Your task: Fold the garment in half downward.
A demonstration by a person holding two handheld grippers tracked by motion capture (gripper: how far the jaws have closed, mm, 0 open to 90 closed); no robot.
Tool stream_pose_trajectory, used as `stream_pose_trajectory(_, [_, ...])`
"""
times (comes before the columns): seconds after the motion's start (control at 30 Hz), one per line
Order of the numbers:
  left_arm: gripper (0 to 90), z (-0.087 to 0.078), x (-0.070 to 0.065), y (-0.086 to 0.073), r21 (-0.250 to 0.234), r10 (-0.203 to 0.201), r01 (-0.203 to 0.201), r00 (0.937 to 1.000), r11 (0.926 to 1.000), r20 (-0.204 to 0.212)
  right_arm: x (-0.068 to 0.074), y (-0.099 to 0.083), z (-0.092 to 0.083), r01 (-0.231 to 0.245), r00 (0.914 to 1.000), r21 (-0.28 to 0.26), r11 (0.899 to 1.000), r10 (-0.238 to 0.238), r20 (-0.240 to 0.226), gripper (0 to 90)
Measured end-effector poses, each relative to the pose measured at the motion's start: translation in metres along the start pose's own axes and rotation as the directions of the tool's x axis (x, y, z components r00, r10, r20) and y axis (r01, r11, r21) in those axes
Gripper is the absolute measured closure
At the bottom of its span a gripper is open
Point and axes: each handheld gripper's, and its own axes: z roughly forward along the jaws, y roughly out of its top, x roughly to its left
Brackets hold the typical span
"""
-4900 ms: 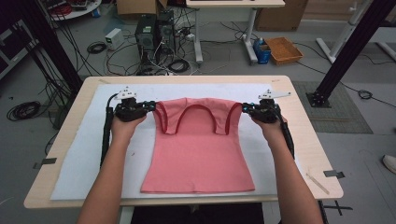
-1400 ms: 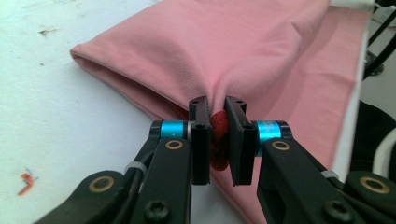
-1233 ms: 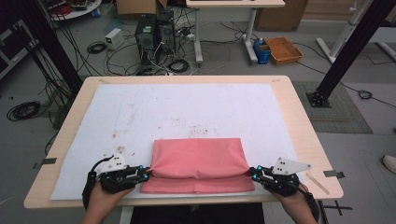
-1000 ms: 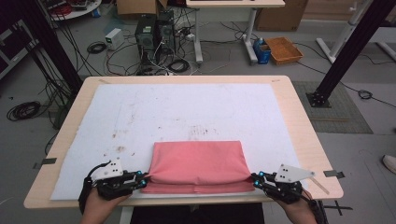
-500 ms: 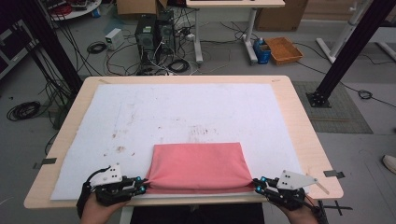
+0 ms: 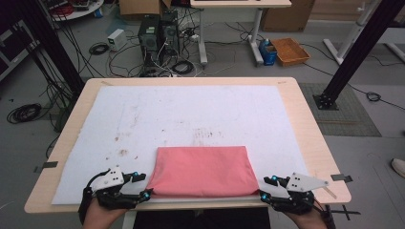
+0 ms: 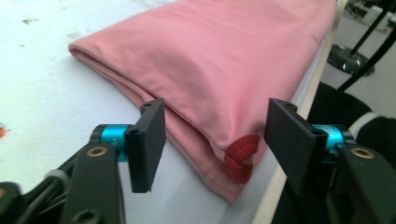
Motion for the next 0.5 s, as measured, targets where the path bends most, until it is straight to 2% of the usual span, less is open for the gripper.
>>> stream_pose_trajectory(0.03, [35.0,0.0,0.001,0.001,-0.004,-0.002,0.002,1.0,1.0,-0.005,-0.003,0.004,-0.002,-0.001,0.9999,-0.013,1.0,0.001,0.011,45.8])
stream_pose_trajectory(0.23, [33.2,0.002,0.009,0.013,-0.011,-0.017,0.017,0.9993,0.9998,-0.034,-0.012,0.017,0.003,-0.008,0.9996,-0.022,1.0,0.008,0.027,42.4])
stream_pose_trajectory(0.37, [33.3,0.014,0.018,0.023,0.0,-0.033,0.033,0.9986,0.9995,-0.041,-0.023,0.03,0.013,-0.021,0.999,-0.017,1.0,0.022,0.039,41.4])
stream_pose_trajectory(0.43, [33.2,0.021,0.025,0.029,0.016,-0.033,0.034,0.9984,0.9993,-0.046,-0.033,0.041,0.024,-0.022,0.9983,-0.011,1.0,0.023,0.053,41.5])
stream_pose_trajectory(0.5, [33.2,0.029,0.035,0.037,0.032,-0.037,0.039,0.998,0.9987,-0.051,-0.036,0.044,0.028,-0.022,0.9984,-0.01,1.0,0.022,0.052,41.5])
